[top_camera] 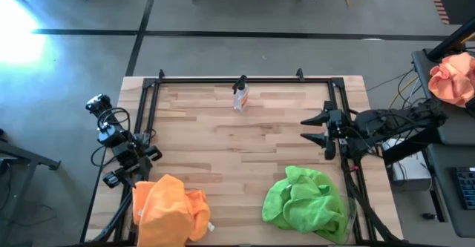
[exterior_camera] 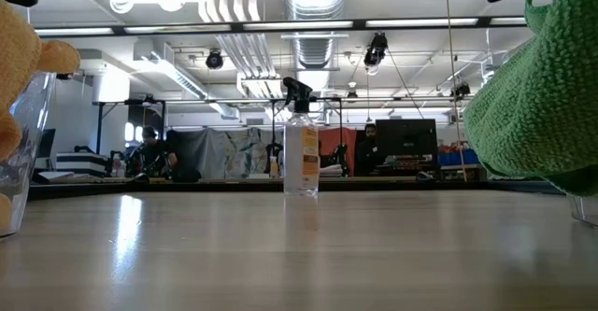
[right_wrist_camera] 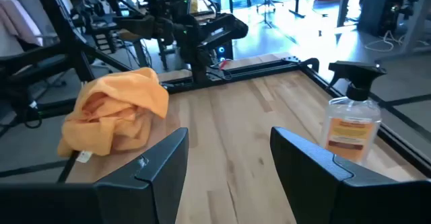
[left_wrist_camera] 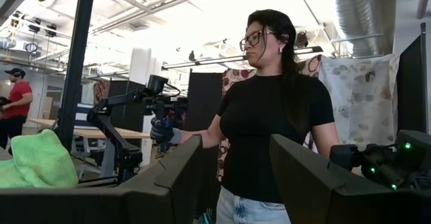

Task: Sort microfiber towel by color & place in baskets
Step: Return to Home Position

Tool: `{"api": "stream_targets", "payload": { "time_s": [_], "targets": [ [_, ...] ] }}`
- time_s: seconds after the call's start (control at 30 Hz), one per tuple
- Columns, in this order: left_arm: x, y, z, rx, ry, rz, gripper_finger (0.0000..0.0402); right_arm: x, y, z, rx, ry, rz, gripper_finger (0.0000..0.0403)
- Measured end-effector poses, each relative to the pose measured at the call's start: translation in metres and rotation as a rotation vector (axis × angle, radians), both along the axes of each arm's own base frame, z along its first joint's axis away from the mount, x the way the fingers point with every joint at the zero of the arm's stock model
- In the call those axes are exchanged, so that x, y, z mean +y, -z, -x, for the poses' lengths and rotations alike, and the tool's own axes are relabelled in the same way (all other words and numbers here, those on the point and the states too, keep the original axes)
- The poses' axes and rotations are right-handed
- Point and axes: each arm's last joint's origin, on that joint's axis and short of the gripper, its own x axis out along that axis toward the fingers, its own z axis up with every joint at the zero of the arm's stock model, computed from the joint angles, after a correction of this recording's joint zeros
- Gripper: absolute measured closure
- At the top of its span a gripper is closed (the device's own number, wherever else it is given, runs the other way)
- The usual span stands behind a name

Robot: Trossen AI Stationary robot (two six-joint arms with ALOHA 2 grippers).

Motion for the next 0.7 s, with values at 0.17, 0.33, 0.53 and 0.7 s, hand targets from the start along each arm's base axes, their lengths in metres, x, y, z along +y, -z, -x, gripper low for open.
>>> {"api": "stream_targets", "payload": {
  "time_s": [0.17,0.33,0.53,0.7],
  "targets": [
    [0.000,0.000,0.000,0.000,0.000,0.000,0.0243,0.003,0.016,-0.006,-0.009,-0.053,-0.008,0.0197],
    [0.000,0.000,0.000,0.000,0.000,0.000,0.0243,0.005,0.035,-0.011,-0.010,-0.072,-0.029,0.0197],
    [0.000,0.000,0.000,0.003,-0.008,0.002,0.0243,0.007,0.054,-0.015,-0.032,-0.071,-0.047,0.0197],
    [0.000,0.000,0.000,0.003,-0.008,0.002,0.0243,0.005,0.067,-0.012,-0.044,-0.064,-0.082,0.0197]
  ]
}}
